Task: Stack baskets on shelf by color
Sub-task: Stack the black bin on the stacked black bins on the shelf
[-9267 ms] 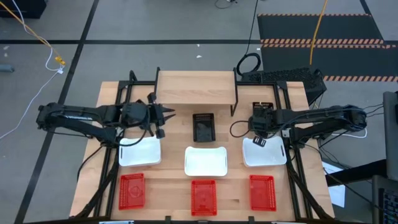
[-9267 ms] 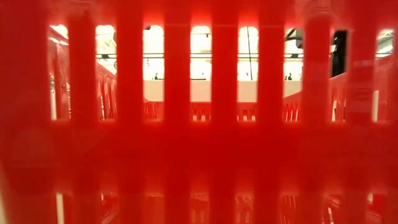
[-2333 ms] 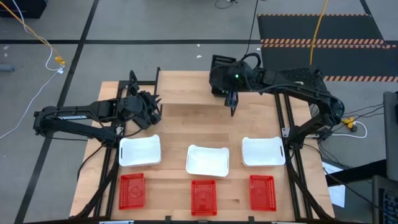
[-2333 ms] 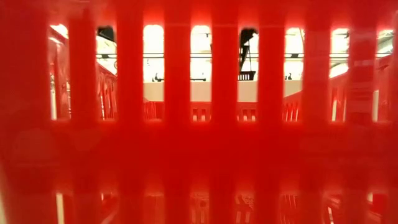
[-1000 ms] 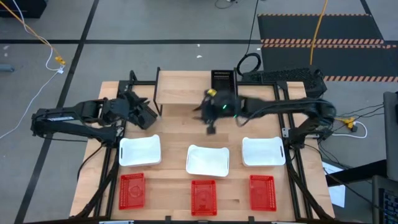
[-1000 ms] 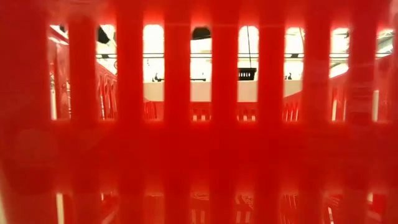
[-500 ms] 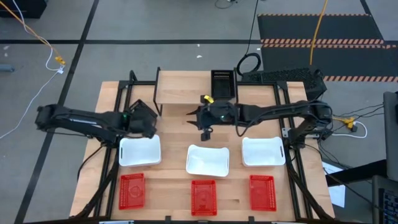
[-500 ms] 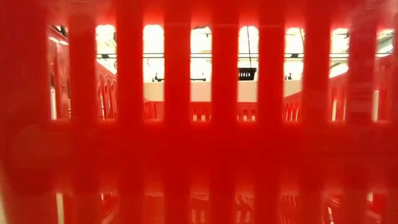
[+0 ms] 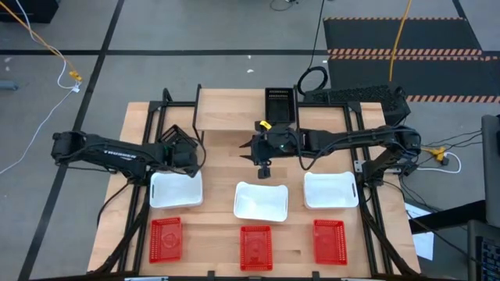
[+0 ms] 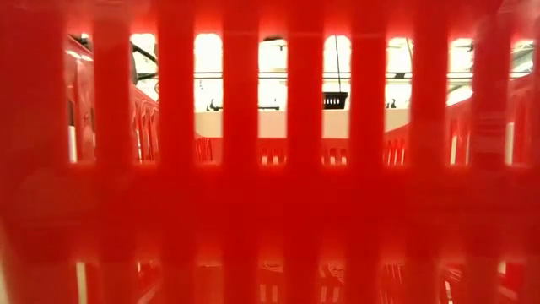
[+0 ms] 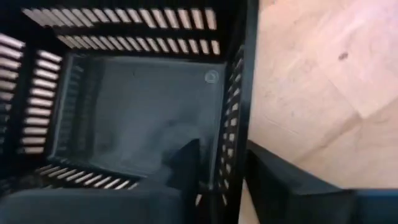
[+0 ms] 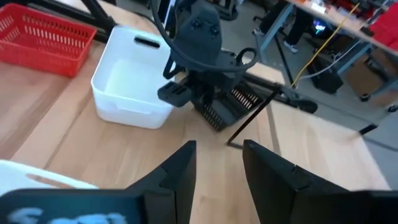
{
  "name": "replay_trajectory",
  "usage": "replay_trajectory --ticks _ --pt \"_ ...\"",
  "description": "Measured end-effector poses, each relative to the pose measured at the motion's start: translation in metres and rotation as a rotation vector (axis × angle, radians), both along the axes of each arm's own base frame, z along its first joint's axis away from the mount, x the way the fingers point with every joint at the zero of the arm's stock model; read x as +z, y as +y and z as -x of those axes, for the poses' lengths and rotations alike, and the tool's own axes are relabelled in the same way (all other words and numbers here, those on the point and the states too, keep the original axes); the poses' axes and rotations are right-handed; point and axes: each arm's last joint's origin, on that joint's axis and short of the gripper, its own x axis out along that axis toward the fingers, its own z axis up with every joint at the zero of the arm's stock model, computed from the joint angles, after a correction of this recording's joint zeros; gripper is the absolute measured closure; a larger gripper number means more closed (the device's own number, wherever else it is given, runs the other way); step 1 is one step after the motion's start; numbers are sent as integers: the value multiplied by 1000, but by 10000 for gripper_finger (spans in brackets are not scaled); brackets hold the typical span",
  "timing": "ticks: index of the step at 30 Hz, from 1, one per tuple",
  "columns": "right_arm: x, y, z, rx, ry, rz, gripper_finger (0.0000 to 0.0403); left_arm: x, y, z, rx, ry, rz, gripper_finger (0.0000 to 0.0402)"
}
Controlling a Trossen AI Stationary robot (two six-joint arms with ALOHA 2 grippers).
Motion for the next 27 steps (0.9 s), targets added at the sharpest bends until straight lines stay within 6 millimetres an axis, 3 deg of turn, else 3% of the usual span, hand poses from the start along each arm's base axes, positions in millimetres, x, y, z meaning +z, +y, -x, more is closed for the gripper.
replay_trajectory --ticks 5,10,17,22,27 --pt "-3 0 2 -10 35 -18 275 6 -1 -4 -70 9 26 390" --pt "-1 0 10 -17 81 -32 275 29 -6 -14 -157 -24 9 395" --pt "4 1 26 -21 140 -50 275 80 -29 -24 -319 -3 -57 397" --pt "-2 6 33 146 35 -72 275 108 -55 -26 -534 -19 -79 398" --pt "-14 11 26 245 -147 -58 275 118 -80 -42 -685 -111 -116 399"
